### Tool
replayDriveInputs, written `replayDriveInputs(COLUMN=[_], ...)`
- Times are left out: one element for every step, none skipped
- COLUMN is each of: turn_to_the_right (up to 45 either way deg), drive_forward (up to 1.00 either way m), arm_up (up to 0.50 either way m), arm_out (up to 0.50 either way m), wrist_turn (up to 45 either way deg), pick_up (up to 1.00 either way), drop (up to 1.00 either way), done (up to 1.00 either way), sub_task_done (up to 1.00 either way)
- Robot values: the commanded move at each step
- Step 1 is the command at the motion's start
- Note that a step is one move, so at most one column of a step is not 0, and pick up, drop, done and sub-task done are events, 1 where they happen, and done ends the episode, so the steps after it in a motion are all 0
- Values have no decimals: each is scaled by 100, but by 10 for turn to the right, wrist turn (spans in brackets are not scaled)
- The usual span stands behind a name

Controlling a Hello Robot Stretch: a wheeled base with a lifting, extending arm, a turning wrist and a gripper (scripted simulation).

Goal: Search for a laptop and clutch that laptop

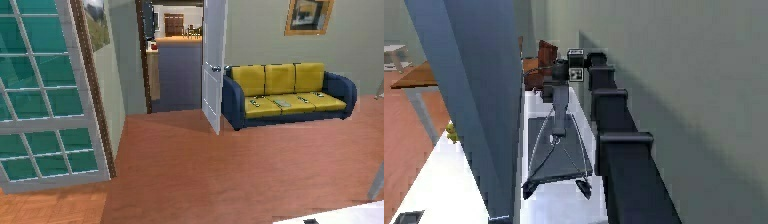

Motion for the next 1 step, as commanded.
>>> replayDriveInputs(turn_to_the_right=[0], drive_forward=[0], arm_up=[0], arm_out=[0], wrist_turn=[450], pick_up=[0], drop=[0], done=[0], sub_task_done=[0])
